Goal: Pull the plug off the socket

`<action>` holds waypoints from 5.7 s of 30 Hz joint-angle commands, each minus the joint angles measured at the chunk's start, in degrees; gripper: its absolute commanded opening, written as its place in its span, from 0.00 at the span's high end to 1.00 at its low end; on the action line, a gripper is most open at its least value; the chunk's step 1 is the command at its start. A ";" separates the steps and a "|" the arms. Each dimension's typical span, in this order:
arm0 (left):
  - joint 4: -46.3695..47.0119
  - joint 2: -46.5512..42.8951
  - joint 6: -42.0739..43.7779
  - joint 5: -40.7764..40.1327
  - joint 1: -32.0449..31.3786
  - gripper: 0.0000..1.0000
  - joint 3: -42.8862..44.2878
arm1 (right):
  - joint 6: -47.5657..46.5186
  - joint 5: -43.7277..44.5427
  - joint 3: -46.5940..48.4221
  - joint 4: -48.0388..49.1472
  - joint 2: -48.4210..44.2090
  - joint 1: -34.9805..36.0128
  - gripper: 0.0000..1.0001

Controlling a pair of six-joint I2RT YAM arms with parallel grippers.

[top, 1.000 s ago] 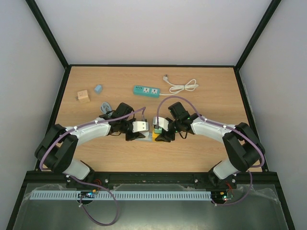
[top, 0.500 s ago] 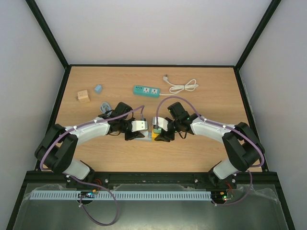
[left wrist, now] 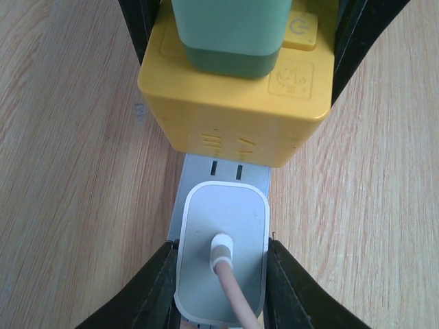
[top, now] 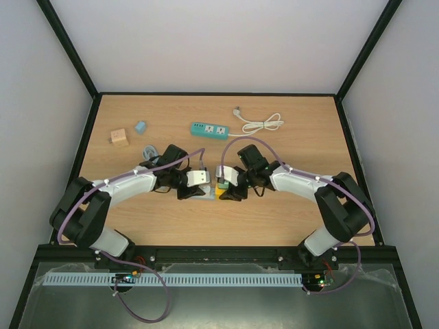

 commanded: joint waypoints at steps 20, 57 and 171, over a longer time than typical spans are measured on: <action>-0.81 -2.82 -4.15 10.49 3.94 0.85 8.02 | -2.69 15.35 1.18 0.76 5.64 -0.38 0.86; -14.05 -5.91 2.73 11.07 16.58 0.85 14.39 | -3.88 14.11 5.60 -8.82 8.78 -0.75 0.89; -8.20 1.06 -0.49 11.34 11.50 0.00 21.20 | 4.90 -18.13 -8.09 9.28 -9.39 -19.32 0.10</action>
